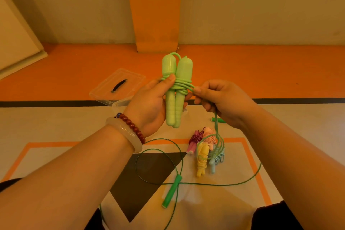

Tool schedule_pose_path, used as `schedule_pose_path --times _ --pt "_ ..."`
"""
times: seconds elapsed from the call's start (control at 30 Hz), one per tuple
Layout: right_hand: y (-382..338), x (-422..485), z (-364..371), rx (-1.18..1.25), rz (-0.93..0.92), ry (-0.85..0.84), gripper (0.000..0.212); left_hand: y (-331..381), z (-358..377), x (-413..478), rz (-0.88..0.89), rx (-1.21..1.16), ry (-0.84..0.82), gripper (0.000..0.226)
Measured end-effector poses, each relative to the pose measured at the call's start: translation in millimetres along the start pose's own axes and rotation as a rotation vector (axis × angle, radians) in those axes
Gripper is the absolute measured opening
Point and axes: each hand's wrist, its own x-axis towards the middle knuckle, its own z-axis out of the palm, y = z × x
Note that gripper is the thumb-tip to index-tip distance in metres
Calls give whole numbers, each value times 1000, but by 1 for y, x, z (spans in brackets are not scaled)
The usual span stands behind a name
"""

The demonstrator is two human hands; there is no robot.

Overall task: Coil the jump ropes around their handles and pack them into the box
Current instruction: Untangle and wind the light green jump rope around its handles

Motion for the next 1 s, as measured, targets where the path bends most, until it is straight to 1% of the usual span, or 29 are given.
schedule_pose_path --times 0.07,0.13,0.23,0.3,0.37,0.47,0.53,0.57,0.6,0.67,0.77,0.8,0.87,0.93,1.0 --pt "2 0 5 53 5 -33 22 -2 0 0 -29 -13 12 34" --pt "3 1 10 82 21 -38 25 -5 3 -2 -64 -10 18 39" --pt "2 -2 13 117 51 -124 30 -8 10 -6 -28 117 35 49" --pt "-1 -6 14 102 23 -176 32 -8 11 -8 26 241 56 49" --pt "-4 -7 14 81 -24 -166 35 -6 10 -8 90 334 92 44" --pt "-6 -7 17 42 -77 -117 27 0 9 -9 138 453 153 47" --pt "-7 -6 19 55 -99 -94 23 1 7 -7 192 472 238 48" --pt "-7 -6 21 67 -107 -85 24 1 6 -6 248 487 290 49" --pt "-7 -6 22 75 -113 -77 24 0 3 -4 317 550 337 51" --pt "-6 -5 24 85 -120 -51 23 -2 0 -2 428 681 374 47" --pt "-6 -4 22 60 -121 30 18 -6 4 -6 458 821 295 27" --pt "-6 -4 22 24 -123 62 16 -9 4 -7 431 862 250 27" --pt "-5 -5 23 -45 -140 103 15 -14 6 -7 332 845 169 38" --pt "-3 -7 26 -85 -156 97 20 -16 9 -9 247 819 146 40" --pt "-3 -8 28 -131 -159 51 22 -16 12 -13 253 805 153 39"
